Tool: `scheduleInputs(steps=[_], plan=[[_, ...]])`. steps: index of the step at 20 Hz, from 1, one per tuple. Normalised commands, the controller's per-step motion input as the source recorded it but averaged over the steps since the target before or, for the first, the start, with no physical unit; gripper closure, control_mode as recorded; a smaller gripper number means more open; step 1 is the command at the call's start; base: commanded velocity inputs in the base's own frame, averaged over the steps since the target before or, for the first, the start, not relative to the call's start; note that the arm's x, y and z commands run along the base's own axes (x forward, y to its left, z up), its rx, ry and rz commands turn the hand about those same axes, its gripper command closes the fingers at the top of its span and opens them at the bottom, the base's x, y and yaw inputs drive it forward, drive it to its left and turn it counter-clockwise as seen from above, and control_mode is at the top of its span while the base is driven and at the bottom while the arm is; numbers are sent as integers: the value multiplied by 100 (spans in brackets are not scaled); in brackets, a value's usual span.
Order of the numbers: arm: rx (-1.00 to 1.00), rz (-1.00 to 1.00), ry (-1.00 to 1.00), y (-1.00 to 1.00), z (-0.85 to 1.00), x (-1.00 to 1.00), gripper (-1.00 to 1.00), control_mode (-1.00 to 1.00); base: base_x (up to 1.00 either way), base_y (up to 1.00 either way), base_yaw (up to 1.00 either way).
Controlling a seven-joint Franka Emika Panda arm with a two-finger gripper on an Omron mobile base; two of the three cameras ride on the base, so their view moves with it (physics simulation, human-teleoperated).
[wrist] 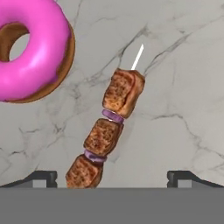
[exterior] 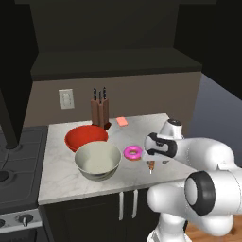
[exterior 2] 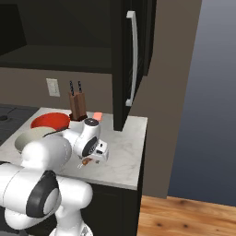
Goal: Pick both bowls and place them on the counter. Then place the donut in one bowl and place the kebab skewer in the other bowl.
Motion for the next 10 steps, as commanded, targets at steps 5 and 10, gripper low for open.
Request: scheduleInputs(steps=[5,10], plan=[[0,0,0,0,-13,14,-100,-100,0,0,0],[0,0,4,0,-18,13,-100,-100,0,0,0]])
